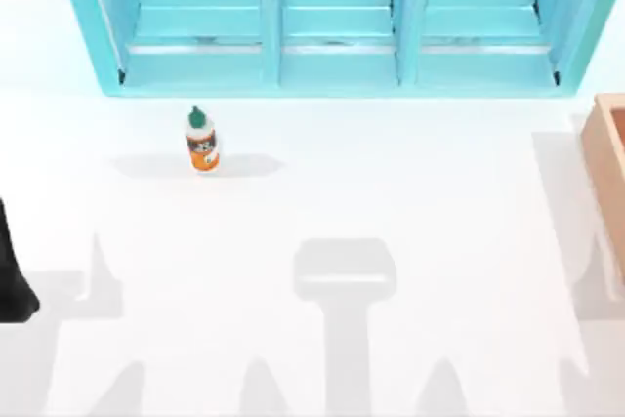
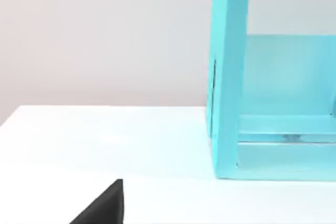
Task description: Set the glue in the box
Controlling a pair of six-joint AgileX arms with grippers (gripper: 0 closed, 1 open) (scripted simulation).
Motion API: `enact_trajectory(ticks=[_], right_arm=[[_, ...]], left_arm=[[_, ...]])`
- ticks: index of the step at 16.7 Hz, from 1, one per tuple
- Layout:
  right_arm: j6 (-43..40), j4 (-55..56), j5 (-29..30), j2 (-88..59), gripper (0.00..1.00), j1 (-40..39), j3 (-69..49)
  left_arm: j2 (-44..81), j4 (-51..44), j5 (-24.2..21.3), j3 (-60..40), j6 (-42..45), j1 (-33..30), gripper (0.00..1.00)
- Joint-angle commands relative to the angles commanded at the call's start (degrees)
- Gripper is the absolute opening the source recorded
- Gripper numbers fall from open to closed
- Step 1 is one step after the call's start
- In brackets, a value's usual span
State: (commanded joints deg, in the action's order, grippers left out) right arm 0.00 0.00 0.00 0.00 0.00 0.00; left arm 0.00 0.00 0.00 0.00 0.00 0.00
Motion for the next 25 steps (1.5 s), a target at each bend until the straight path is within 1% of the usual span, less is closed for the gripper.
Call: enact_trajectory(ticks=[4, 7, 9, 12, 16, 20, 25], right_arm=[[0.4, 0.5, 0.7, -1.3, 1.00, -0.8, -0.6], [2.3, 2.8, 4.0, -7.8, 1.00, -4.5, -3.5], [4.1, 5.1, 7.5, -14.6, 1.00, -8.4, -6.7], [7.2, 9.3, 14.1, -28.1, 1.00, -15.4, -13.0], [11.4, 15.9, 24.2, -49.4, 1.00, -26.0, -23.5], [14.8, 22.7, 34.8, -72.3, 1.00, -36.8, -35.7], [17.1, 30.9, 47.1, -100.3, 1.00, -48.6, -52.4]], left_arm=[[0.0, 0.0, 0.0, 0.0, 0.0, 0.0, 1.00], [0.0, 0.0, 0.0, 0.0, 0.0, 0.0, 1.00], [0.0, 0.0, 0.0, 0.0, 0.0, 0.0, 1.00], [0.0, 0.0, 0.0, 0.0, 0.0, 0.0, 1.00], [0.0, 0.0, 0.0, 0.0, 0.0, 0.0, 1.00], [0.0, 0.0, 0.0, 0.0, 0.0, 0.0, 1.00], [0.0, 0.0, 0.0, 0.0, 0.0, 0.0, 1.00]])
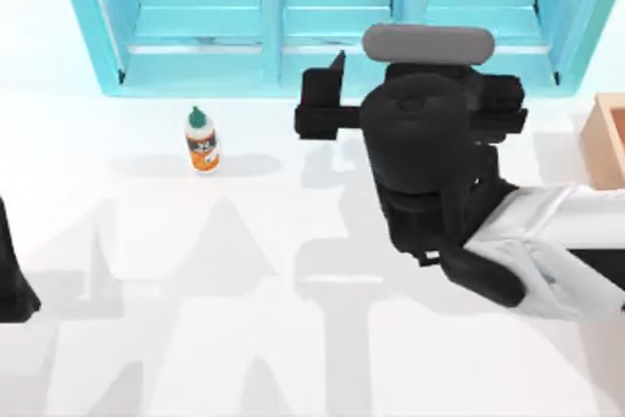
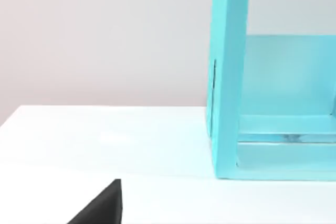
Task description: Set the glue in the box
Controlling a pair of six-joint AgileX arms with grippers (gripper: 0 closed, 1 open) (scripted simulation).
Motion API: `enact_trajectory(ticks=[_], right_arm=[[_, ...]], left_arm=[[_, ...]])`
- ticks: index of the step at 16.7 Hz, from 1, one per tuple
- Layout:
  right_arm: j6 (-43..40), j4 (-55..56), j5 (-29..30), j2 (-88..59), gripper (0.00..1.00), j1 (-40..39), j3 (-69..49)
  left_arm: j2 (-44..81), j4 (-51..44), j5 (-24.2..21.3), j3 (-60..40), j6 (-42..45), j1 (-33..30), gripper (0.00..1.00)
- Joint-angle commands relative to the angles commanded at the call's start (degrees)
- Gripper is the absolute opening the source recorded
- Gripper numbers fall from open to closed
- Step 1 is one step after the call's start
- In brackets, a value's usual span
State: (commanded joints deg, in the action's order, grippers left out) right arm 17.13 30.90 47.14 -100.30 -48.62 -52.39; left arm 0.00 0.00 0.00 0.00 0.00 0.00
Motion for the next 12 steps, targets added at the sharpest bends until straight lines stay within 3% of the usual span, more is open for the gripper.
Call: enact_trajectory(ticks=[6, 12], right_arm=[[0.1, 7.8, 11.3, -27.5, 1.00, -10.3, -18.5], [-2.0, 12.4, 17.5, -44.7, 1.00, -15.3, -32.3]], left_arm=[[0.0, 0.0, 0.0, 0.0, 0.0, 0.0, 1.00], [0.0, 0.0, 0.0, 0.0, 0.0, 0.0, 1.00]])
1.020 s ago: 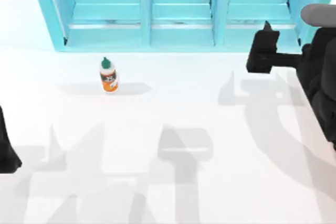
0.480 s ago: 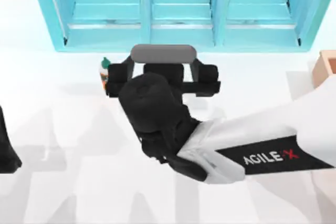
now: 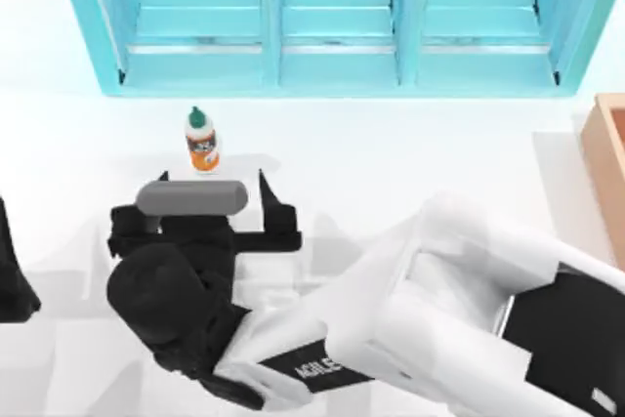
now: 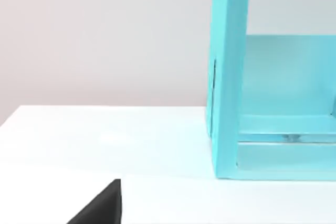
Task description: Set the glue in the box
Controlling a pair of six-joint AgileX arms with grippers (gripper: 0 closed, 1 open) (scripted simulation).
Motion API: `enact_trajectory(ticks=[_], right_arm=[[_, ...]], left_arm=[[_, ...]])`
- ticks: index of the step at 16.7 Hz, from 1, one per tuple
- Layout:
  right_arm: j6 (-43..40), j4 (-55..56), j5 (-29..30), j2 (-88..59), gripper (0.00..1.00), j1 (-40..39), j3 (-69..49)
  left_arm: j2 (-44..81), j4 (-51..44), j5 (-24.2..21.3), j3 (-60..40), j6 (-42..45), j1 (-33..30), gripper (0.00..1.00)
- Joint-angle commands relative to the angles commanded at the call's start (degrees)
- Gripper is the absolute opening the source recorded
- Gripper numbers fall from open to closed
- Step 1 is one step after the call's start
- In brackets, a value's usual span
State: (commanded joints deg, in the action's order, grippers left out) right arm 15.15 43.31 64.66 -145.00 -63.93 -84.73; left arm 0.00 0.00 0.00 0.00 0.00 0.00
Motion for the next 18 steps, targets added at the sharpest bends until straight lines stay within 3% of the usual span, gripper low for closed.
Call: enact_trajectory(ticks=[11, 18], right_arm=[[-2.2, 1.9, 2.2, -7.4, 1.00, -1.3, -7.2], [-4.4, 0.2, -1.3, -11.6, 1.00, 2.3, -15.2]], left_arm=[[0.0, 0.0, 0.0, 0.0, 0.0, 0.0, 1.00], [0.0, 0.0, 0.0, 0.0, 0.0, 0.0, 1.00]])
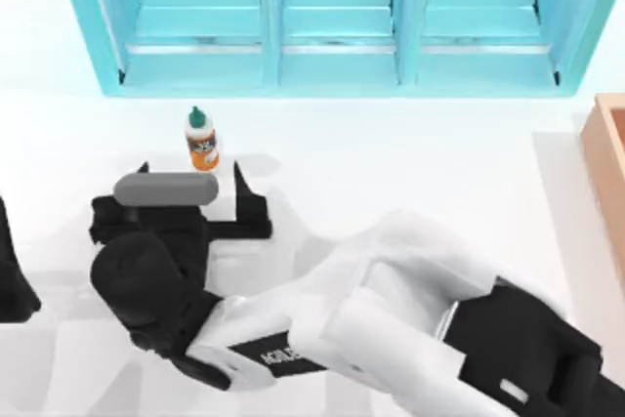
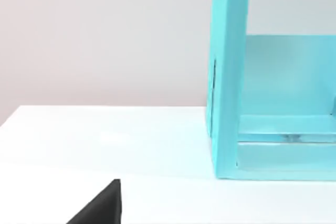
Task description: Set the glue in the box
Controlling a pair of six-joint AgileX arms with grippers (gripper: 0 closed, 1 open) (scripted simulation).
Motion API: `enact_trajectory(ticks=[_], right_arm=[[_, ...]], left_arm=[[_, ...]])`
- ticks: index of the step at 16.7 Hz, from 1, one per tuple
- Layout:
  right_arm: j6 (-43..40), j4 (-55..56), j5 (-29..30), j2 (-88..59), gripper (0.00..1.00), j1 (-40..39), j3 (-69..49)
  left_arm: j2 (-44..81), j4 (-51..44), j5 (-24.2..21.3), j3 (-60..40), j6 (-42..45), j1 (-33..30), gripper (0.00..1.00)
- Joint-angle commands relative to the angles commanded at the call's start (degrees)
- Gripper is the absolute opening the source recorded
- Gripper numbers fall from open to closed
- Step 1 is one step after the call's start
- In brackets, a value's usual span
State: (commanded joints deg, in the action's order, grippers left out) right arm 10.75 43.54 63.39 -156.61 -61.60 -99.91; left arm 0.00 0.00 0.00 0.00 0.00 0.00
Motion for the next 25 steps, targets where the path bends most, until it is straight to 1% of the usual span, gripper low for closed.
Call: enact_trajectory(ticks=[6, 11, 24, 25], right_arm=[[-2.5, -3.1, -5.5, -6.1, 1.00, 5.7, -11.4], [-2.6, -3.3, -5.9, -6.4, 1.00, 6.1, -12.0], [-2.6, -3.3, -5.9, -6.4, 0.02, 6.1, -12.0], [-2.6, -3.3, -5.9, -6.4, 0.00, 6.1, -12.0]], left_arm=[[0.0, 0.0, 0.0, 0.0, 0.0, 0.0, 1.00], [0.0, 0.0, 0.0, 0.0, 0.0, 0.0, 1.00], [0.0, 0.0, 0.0, 0.0, 0.0, 0.0, 1.00], [0.0, 0.0, 0.0, 0.0, 0.0, 0.0, 1.00]])
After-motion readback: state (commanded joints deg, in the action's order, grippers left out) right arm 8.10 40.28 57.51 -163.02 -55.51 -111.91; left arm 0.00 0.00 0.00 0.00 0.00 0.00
